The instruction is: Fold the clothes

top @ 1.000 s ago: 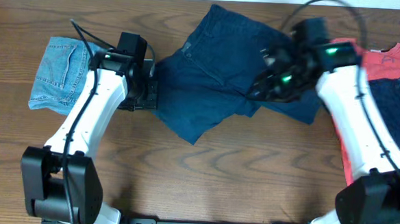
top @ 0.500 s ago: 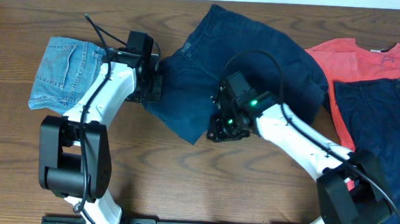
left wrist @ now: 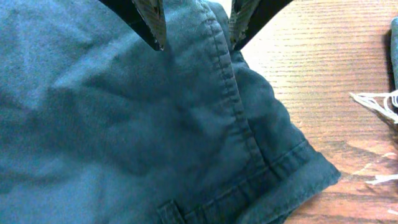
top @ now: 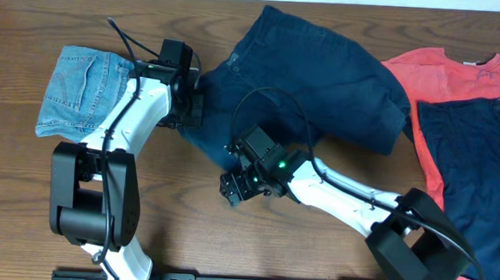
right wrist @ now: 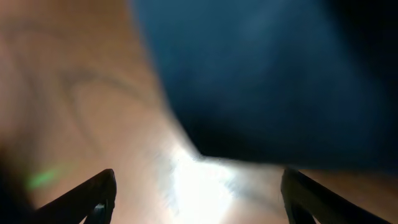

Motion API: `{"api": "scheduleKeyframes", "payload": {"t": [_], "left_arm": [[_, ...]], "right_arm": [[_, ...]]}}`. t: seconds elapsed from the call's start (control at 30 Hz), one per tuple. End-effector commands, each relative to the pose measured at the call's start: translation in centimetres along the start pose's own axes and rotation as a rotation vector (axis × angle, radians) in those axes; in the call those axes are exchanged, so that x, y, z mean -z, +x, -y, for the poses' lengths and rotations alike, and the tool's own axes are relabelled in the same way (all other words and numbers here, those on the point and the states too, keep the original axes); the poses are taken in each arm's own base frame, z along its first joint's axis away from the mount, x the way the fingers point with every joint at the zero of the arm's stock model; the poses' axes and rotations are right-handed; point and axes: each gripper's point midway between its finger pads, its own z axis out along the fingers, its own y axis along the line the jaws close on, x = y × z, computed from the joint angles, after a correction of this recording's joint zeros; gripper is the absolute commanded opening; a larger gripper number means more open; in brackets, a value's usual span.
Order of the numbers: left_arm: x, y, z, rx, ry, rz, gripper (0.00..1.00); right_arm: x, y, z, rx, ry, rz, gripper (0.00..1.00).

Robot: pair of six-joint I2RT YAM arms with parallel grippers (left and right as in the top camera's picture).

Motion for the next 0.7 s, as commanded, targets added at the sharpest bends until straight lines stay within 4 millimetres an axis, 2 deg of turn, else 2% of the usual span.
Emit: {"api": "scheduleKeyframes", "payload": {"t": [0.0,0.13,0.27,0.3,0.37,0.53,0.6,0.67], "left_arm": [[-0.1,0.2,-0.2,-0.004,-0.008,-0.011,0.35],[-0.1,0.2,-0.1,-0.004,-0.001,-0.012,0.35],[-0.1,0.2,0.2,-0.004,0.018,-0.014,0.35],[-0.1,0.2,0.3,-0.004,0.018,-0.014,0.35],[-0.1,0.2,0.2,-0.004,0.018,-0.014,0.35],[-0.1,0.2,0.2,-0.004,0.018,-0.012,0.35],[-0.1,0.1,0.3,-0.005,0.019,-0.009,0.35],[-0.1,0.1,0.3,-0.005,0.018,-0.008,0.35]], "right_arm": [[-1.1,-1.7,2.5,-0.124,0.104,0.085,0.83],[-2.7,-3.1,2.1,-0.152,0.072,0.144,0.80],[-4.4,-2.3,3.6,-0.248,0.121,0.129,0.73],[-4.7,-2.1,3.8,-0.261,0.124,0.121,0.69],[-4.8,-2.1,4.1,-0.270,0.126,0.117,0.53],[-2.3,-2.9,4.3,-0.260,0.146,0.122,0.11],[-0.6,-2.7,5.1,-0.241,0.206,0.102,0.03],[1.7,-2.4,5.6,-0.191,0.253,0.062,0.01]]}}
